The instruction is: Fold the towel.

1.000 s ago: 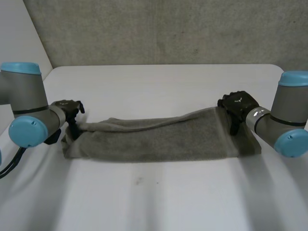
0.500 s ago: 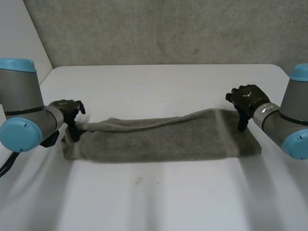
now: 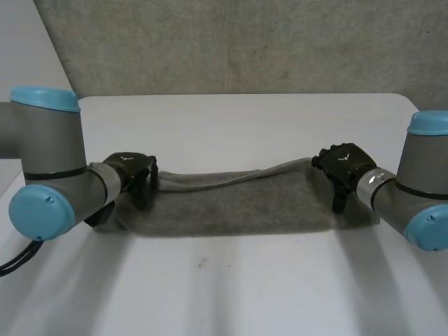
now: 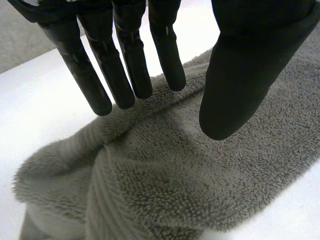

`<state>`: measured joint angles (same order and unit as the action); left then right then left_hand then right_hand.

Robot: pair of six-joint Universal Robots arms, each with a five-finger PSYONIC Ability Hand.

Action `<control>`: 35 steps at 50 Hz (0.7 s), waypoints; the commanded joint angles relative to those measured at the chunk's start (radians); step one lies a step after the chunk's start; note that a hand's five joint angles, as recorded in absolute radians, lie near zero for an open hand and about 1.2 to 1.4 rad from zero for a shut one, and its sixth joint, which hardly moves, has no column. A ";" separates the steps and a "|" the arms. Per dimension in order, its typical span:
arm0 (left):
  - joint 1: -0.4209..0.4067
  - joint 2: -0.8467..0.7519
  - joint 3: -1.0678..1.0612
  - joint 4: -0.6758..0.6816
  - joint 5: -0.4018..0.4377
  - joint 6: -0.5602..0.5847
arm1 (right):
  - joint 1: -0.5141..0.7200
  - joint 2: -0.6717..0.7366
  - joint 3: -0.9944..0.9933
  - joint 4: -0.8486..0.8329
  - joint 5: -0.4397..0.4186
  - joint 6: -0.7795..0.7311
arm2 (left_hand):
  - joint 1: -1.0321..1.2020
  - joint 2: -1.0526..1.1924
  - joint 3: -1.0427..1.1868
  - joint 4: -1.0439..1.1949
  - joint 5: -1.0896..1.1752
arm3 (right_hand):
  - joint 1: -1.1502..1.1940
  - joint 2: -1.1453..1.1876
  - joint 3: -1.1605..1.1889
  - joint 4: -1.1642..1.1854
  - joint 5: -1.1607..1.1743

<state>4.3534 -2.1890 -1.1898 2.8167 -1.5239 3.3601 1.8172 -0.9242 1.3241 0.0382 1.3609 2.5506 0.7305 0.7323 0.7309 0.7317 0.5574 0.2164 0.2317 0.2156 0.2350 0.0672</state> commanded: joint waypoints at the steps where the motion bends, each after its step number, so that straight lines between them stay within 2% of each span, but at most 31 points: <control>1: 0.000 -0.125 0.119 -0.003 -0.004 0.004 | 0.001 0.002 0.023 0.000 0.001 -0.009 | 0.097 0.095 0.096 0.095 0.095 | 0.042 0.026 0.043 0.023 0.016; 5: 0.002 -0.181 0.187 -0.008 -0.010 0.005 | -0.004 0.002 0.029 0.000 0.001 -0.009 | 0.014 0.013 0.014 0.013 0.013 | 0.042 0.026 0.043 0.023 0.016; 7: 0.005 -0.228 0.264 -0.006 -0.012 0.005 | -0.006 0.002 0.030 0.000 0.001 -0.009 | -0.292 -0.294 -0.292 -0.293 -0.293 | 0.042 0.026 0.043 0.023 0.016; 8: 0.005 -0.229 0.265 -0.006 -0.012 0.005 | -0.006 0.002 0.032 0.000 0.003 -0.009 | -0.294 -0.296 -0.294 -0.295 -0.295 | 0.042 0.026 0.043 0.023 0.016; 9: 0.009 -0.248 0.306 -0.006 -0.016 0.005 | -0.006 0.002 0.032 0.000 0.003 -0.009 | -0.512 -0.514 -0.512 -0.513 -0.513 | 0.042 0.026 0.043 0.023 0.016; 11: 0.014 -0.264 0.344 -0.006 -0.022 0.005 | -0.006 0.001 0.037 0.000 0.004 -0.010 | -0.552 -0.554 -0.552 -0.553 -0.553 | 0.042 0.026 0.043 0.023 0.016; 21: 0.009 -0.256 0.369 -0.019 -0.038 -0.002 | -0.009 -0.018 0.041 0.000 0.007 -0.010 | -0.552 -0.554 -0.553 -0.553 -0.554 | 0.039 0.024 0.040 0.020 0.014; 29: 0.017 -0.129 0.183 -0.042 -0.058 -0.004 | -0.009 -0.074 0.063 0.002 0.004 -0.006 | -0.555 -0.557 -0.556 -0.556 -0.557 | 0.050 0.035 0.051 0.032 0.025; 35: 0.091 0.008 0.002 -0.017 -0.058 -0.002 | -0.013 -0.139 0.121 0.000 -0.008 -0.006 | -0.555 -0.557 -0.556 -0.556 -0.557 | 0.077 0.062 0.078 0.058 0.052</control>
<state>4.3810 -2.3024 -1.0284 2.7809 -1.5805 3.3563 1.8083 -1.0043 1.3913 0.0392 1.3650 2.5454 0.1779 0.1678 0.1686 0.1693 0.0303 0.2171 0.2343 0.2162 0.2371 0.0672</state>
